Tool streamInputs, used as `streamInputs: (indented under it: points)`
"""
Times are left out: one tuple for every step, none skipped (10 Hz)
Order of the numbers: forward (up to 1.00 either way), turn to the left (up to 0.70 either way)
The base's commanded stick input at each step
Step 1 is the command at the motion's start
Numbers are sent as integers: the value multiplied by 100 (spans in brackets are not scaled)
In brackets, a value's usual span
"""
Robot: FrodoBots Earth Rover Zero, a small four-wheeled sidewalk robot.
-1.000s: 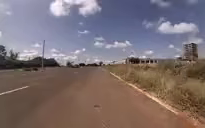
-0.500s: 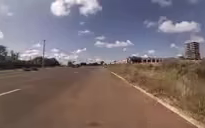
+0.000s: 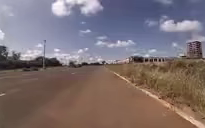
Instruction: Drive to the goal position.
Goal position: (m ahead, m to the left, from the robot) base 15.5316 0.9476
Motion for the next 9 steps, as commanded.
streamInputs:
  points:
    - [100,2]
    - [100,2]
    - [100,2]
    - [100,2]
    - [100,2]
    - [100,2]
    - [100,2]
    - [100,2]
    - [100,2]
